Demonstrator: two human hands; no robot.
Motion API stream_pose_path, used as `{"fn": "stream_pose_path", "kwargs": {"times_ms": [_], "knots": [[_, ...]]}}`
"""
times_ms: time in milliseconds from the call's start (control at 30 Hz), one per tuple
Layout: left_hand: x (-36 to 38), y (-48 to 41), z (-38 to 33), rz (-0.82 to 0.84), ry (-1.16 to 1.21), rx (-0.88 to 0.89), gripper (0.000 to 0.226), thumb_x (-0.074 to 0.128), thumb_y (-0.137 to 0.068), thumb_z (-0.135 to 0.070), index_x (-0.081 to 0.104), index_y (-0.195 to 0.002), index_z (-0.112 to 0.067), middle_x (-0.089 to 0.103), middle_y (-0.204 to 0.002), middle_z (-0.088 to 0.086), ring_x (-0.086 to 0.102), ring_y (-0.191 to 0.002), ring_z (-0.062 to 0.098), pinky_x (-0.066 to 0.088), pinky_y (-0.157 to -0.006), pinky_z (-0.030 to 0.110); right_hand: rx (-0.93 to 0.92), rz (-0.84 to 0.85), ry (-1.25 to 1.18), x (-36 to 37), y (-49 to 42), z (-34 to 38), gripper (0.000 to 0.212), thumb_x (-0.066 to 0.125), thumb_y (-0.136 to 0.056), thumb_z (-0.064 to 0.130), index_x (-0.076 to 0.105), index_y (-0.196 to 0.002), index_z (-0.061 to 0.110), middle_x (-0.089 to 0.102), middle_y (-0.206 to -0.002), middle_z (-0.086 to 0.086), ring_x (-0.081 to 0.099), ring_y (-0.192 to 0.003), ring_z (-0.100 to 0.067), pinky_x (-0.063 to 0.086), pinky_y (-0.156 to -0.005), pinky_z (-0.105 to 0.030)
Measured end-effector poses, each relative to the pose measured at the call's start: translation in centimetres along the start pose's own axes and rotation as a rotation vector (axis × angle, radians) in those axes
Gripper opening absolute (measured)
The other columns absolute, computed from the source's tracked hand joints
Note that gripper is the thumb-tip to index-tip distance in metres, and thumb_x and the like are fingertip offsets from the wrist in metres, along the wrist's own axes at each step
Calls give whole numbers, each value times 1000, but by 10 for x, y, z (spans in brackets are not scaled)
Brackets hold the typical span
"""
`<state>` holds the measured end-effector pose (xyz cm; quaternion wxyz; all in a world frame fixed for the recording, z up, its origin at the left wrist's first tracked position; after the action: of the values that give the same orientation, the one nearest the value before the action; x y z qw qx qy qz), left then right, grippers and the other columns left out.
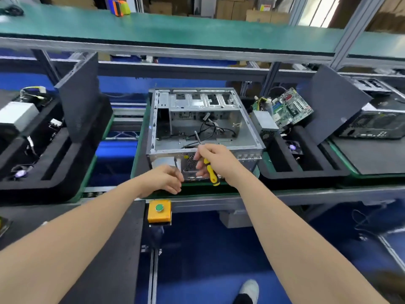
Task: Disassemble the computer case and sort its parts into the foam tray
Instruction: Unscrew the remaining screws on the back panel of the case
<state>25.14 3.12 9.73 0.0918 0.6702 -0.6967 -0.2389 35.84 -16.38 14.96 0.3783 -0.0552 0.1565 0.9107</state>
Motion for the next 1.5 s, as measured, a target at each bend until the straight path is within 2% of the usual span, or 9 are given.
{"fn": "stream_pose_path", "kwargs": {"times_ms": [100,233,333,433,600,767,933,1233,1500], "knots": [[7,-14,17,-340,-180,71,28,75,-87,-8,58,-110,-10,68,-113,10,69,-100,22,54,-87,28,50,82,12,10,9,-23,44,49,-111,41,69,-99,4,74,-85,-12,76,-86,-42,65,-78,-41],[13,-36,15,-362,-72,99,48,80,-87,-20,51,-125,-14,64,-118,1,63,-109,21,53,-94,36,178,102,-2,25,18,-63,44,46,-112,42,70,-105,5,74,-87,-12,74,-77,-28,63,-85,-47],[15,-48,13,-406,-273,153,28,78,-89,-28,57,-104,-18,60,-93,-6,59,-89,17,45,-67,26,271,70,11,34,22,-85,44,42,-112,44,69,-110,9,73,-86,-11,73,-74,-27,61,-72,-43],[14,-52,13,-458,-405,164,28,77,-90,-35,51,-85,-25,53,-83,-9,51,-80,14,35,-59,24,338,24,-42,45,21,-97,43,41,-112,43,67,-113,9,71,-81,-12,69,-65,-27,58,-58,-35],[10,-51,13,-450,-564,196,50,72,-93,-41,59,-123,-3,60,-121,12,55,-113,28,36,-82,30,323,19,-67,60,19,-99,42,40,-112,45,68,-108,13,70,-73,-11,65,-52,-25,54,-48,-30],[10,-43,14,-415,-693,329,34,59,-102,-31,60,-127,-7,64,-121,11,58,-114,30,46,-92,36,273,-17,-49,68,18,-92,42,37,-112,44,68,-107,17,69,-68,-8,61,-46,-23,48,-43,-27],[10,-42,16,-403,-747,339,32,55,-104,-29,57,-127,-7,64,-121,12,58,-112,31,42,-84,32,258,-68,-25,69,17,-85,42,37,-113,42,69,-103,17,68,-64,-5,55,-42,-16,44,-39,-25],[11,-42,18,-391,-719,346,30,54,-103,-25,58,-128,-9,62,-123,11,57,-114,29,45,-91,35,255,-103,23,71,17,-83,40,38,-113,39,71,-104,19,68,-66,-4,54,-42,-14,45,-40,-26],[8,-44,19,-380,-718,308,31,54,-103,-28,57,-127,-8,64,-118,11,58,-110,27,49,-91,39,505,-18,-569,76,15,-83,40,49,-110,40,75,-110,9,56,-65,-2,37,-43,-11,30,-39,-24]]}}
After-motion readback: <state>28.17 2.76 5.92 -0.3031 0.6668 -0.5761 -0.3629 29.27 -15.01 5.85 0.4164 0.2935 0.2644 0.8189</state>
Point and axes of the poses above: each hand's wrist, its own y-axis away from the middle knuckle, its own x-axis out of the palm, z = x × y, the point moved 1 cm from there along -y, towards the middle knuckle
